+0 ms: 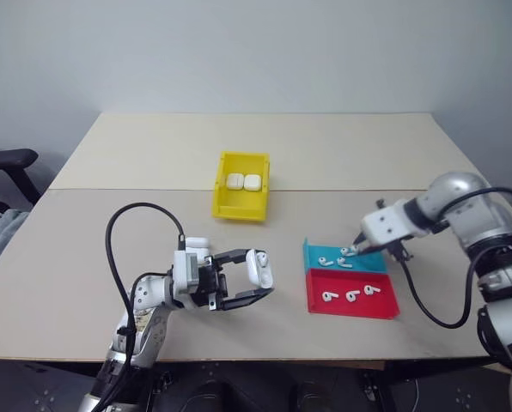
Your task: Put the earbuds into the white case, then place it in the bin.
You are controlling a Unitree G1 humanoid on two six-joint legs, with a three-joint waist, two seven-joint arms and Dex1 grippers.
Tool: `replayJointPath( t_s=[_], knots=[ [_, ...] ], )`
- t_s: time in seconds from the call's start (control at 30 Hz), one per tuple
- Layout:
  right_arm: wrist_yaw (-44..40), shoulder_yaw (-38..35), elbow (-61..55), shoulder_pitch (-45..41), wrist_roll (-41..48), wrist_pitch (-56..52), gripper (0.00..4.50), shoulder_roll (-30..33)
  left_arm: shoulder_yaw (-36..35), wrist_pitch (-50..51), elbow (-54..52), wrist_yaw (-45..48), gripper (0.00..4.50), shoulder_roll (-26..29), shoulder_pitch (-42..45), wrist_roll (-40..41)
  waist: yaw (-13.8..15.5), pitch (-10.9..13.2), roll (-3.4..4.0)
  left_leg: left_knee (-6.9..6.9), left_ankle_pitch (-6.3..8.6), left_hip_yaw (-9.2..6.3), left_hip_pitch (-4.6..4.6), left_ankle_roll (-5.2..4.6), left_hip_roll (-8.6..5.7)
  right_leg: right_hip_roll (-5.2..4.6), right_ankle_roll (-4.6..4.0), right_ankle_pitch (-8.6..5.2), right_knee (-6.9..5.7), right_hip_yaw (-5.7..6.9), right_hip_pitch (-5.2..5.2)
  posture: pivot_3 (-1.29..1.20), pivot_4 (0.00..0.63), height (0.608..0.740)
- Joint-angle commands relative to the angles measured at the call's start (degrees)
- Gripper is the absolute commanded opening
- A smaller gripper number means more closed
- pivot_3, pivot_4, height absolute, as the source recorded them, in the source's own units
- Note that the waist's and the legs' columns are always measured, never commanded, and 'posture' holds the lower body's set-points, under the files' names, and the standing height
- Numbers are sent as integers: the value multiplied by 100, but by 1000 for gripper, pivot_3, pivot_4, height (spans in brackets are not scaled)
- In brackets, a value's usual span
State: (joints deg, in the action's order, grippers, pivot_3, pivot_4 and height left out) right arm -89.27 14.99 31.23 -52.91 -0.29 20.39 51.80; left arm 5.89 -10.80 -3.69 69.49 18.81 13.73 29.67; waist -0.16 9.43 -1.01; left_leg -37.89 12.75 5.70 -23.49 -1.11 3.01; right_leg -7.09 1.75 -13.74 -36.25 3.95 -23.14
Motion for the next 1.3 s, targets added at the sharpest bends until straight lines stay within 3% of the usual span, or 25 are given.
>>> replayJointPath(
  t_s=[0.03, 0.13, 0.3, 0.47, 0.63, 1.3],
  knots=[
    [-22, -1203, -1801, 632, 1822, -1668, 669, 309, 5, 200, -321, -153, 2817, -141, 198, 265, 37, 0, 0, 0, 1, -3, 1, -1, 0, 0, 0, 0, 1, 1, 2, 0, 150, 740],
    [936, -2314, -3355, 1399, 3178, -3032, 669, 299, 23, 493, -511, -333, 2817, -316, 432, 479, 94, 0, -1, -2, 1, -16, -2, -2, 0, -1, 0, 1, 2, 5, 5, 0, 150, 740],
    [2861, -3656, -5200, 2269, 5627, -4638, 669, -316, 19, 1173, -871, -481, 2817, -363, 815, 899, 93, -1, -3, -3, 3, -52, 3, -4, -2, 0, 0, 8, 1, 6, 10, 0, 150, 740],
    [3863, -3968, -6230, 3035, 7006, -5073, 669, -826, 94, 1648, -1089, -379, 2817, -251, 1173, 1070, 93, -1, -4, -1, 3, -63, 6, -5, -4, 4, 1, 7, 4, 7, 19, 0, 150, 740],
    [4387, -3780, -6673, 3144, 7482, -5112, 669, -1036, 133, 1851, -1084, -487, 2817, -305, 1432, 1006, 85, -1, -4, -1, 3, -63, 2, -7, -5, 5, 3, 7, 5, 6, 15, 0, 150, 740],
    [3675, -2672, -6954, 3518, 5969, -4765, 669, -1215, 163, 1742, -1296, -631, 2817, -386, 1263, 793, 88, -1, -4, -1, 4, -66, -3, -8, -6, 8, 5, 7, 8, 6, 11, 0, 150, 740]
  ],
)
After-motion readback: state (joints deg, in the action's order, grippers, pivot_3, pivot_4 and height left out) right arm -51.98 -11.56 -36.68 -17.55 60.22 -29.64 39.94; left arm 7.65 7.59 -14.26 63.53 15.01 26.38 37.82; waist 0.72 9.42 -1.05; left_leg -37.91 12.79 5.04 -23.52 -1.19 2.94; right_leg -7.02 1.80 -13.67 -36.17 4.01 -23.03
